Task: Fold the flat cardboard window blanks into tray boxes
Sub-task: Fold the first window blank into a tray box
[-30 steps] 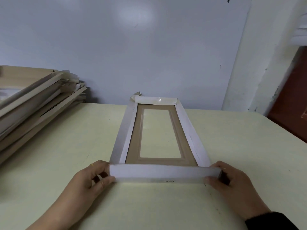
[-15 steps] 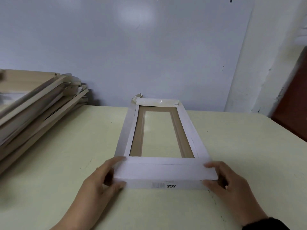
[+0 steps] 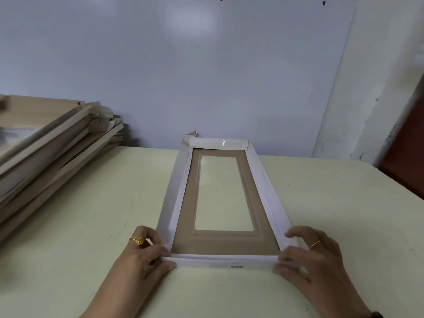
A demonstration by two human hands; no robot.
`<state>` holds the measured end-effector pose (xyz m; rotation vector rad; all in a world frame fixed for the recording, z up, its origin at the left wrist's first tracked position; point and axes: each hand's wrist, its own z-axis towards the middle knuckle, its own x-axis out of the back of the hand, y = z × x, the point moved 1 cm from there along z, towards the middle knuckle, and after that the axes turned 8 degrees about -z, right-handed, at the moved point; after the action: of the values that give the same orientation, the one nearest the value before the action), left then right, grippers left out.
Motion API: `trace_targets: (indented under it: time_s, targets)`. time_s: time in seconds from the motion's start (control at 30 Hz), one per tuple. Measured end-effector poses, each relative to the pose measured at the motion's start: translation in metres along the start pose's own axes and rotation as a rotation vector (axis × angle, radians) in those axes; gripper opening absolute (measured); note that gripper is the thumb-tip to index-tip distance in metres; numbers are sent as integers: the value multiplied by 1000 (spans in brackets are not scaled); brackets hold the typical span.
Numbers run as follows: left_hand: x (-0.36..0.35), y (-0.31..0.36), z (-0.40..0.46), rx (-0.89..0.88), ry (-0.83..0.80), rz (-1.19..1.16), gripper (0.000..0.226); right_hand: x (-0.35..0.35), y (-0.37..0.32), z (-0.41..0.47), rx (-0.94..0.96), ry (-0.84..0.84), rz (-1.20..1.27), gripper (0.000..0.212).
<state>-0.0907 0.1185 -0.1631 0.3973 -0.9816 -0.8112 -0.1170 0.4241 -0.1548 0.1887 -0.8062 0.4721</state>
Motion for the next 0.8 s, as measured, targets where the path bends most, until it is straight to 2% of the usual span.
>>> trace_targets:
  time_s: [0.07, 0.1, 0.17, 0.23, 0.33, 0.4, 0.47, 0.6, 0.67, 0.8]
  targets:
    - [0, 1, 1, -28, -20, 32, 30, -1, -4, 4, 82, 27, -46, 53]
    - [2, 3, 3, -85, -5, 123, 46, -1, -6, 5, 116, 20, -40, 61]
    - [1, 13, 8, -225, 34, 375, 66, -3, -9, 8, 182, 17, -38, 62]
    - [-8, 25, 10, -305, 2, 449, 55, -6, -19, 11, 253, 36, -51, 52]
    - [-37, 42, 12, -448, -181, 482, 35, -16, -44, 15, 329, 58, -43, 41]
    - [-48, 50, 15, -504, -236, 498, 25, -18, -53, 18, 342, -35, -2, 41]
    - [-48, 55, 19, -466, -252, 462, 35, -14, -44, 20, 321, -170, 104, 33]
    - [-48, 54, 17, -460, -206, 455, 42, -3, -16, 19, 318, -342, 101, 46]
    - [-49, 52, 17, -469, -191, 463, 43, -4, -13, 17, 343, -350, 50, 42]
    - [-51, 48, 15, -477, -167, 484, 40, -8, -20, 15, 370, -265, -27, 26]
